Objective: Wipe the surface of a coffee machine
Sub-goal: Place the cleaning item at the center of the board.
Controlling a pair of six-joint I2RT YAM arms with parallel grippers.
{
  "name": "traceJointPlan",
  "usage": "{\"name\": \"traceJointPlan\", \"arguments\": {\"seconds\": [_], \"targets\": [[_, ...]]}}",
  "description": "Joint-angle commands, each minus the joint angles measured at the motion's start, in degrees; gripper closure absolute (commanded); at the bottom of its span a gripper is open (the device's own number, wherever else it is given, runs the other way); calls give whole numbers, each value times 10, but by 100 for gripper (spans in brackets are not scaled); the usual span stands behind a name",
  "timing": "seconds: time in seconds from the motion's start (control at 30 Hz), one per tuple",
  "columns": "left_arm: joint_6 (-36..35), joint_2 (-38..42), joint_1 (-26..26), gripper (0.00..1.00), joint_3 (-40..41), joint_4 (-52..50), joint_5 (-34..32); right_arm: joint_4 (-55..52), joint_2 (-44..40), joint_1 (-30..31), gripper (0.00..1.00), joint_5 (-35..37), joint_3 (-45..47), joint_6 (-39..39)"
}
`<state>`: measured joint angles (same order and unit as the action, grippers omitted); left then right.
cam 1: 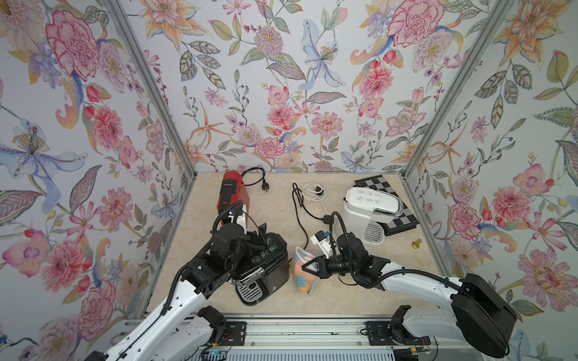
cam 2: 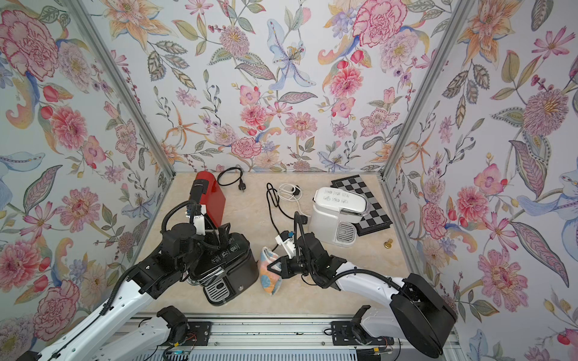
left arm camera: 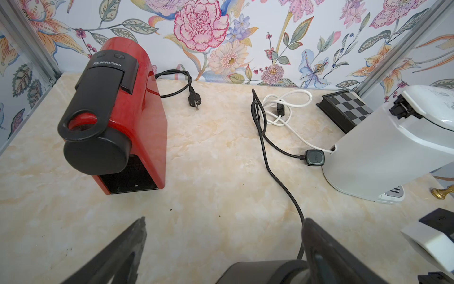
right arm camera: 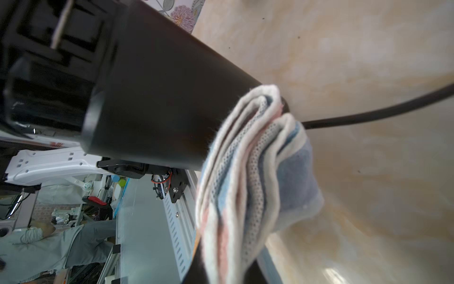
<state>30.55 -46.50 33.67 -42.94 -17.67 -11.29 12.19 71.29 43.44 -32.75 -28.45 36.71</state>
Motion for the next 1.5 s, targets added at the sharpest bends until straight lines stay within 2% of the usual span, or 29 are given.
{"name": "traceJointPlan", "arguments": {"seconds": [0.0,0.03,0.07,0.1,0.2,0.33,0.4,0.5,0.67,0.87,1.0,1.1,1.23,1.33,1.47], "targets": [[-19,-3,-16,1,-18,8,18,-90,-41,-48,100,16,32,-7],[-23,-4,-22,1,-20,7,21,-124,-47,-58,99,17,37,-16],[-26,-3,-26,1,-22,8,24,-159,-54,-59,92,33,41,-24],[-27,-3,-30,1,-22,9,27,-184,-60,-79,81,50,45,-28],[-32,-3,-42,1,-24,12,40,-257,-82,-82,47,115,46,-36],[-32,-3,-54,1,-25,8,44,-343,-167,-46,13,234,25,-58],[-31,1,-61,1,-26,5,39,-391,-213,-11,6,301,-5,-77],[-32,5,-79,1,-36,-10,33,-453,-259,35,3,374,-59,-93],[-33,-3,-113,1,-50,-27,61,-447,-267,128,0,410,-95,-105],[-29,-3,-121,1,-36,-18,93,-229,-200,277,0,477,-54,-149],[-31,-8,-125,1,-30,-9,106,-14,-98,389,0,625,-15,-231],[-32,-20,-130,1,-27,3,121,150,-6,407,0,653,7,-269],[-37,-30,-133,1,-24,17,134,297,106,416,0,650,-9,-296],[-42,-33,-136,1,-23,18,140,429,181,426,0,647,-12,-288],[-45,-31,-143,1,-19,17,151,475,264,450,0,703,-60,-281]]}}
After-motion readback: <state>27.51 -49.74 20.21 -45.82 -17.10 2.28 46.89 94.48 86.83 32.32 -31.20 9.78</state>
